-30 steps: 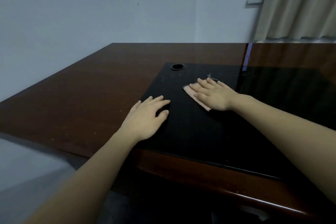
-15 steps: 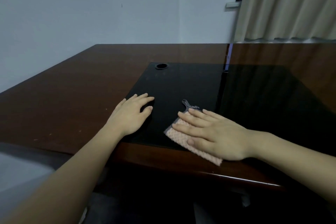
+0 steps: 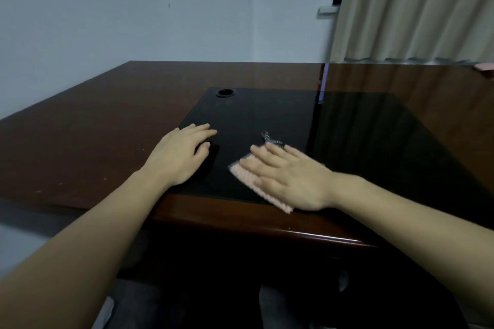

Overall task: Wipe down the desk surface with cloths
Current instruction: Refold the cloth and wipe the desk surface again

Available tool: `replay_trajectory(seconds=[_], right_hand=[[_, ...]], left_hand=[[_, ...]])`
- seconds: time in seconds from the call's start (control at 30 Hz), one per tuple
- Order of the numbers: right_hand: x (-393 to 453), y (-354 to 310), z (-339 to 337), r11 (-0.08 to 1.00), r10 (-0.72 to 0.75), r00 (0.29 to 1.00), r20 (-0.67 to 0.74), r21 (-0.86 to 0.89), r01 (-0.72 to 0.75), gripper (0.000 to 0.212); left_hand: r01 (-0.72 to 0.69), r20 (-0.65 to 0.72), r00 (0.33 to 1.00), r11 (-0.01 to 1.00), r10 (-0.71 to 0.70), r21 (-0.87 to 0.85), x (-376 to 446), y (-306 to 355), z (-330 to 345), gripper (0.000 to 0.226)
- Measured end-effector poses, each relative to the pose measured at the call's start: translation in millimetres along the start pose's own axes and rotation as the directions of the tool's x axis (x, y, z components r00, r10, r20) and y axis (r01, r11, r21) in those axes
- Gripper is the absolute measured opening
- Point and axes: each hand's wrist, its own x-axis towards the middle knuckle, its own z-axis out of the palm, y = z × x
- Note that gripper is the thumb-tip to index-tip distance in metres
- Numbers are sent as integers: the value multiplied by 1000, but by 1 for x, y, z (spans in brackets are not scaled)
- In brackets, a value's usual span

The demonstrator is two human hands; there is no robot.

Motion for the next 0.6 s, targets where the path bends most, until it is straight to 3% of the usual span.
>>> replay_trajectory(seconds=[0.13, 0.23, 0.6], right_hand=[[-43, -1, 6, 995, -85, 996, 39, 53, 82, 52], [-42, 17, 3, 996, -68, 995, 66, 68, 64, 54], [68, 124, -12, 957, 282, 959, 22, 69, -283, 53]], left_hand=[[-27, -30, 999, 998, 28, 50, 0, 6, -2, 43], [23, -57, 998, 996, -28, -80, 1, 16, -2, 42], [70, 90, 994, 987, -58, -142, 27, 68, 19, 45]])
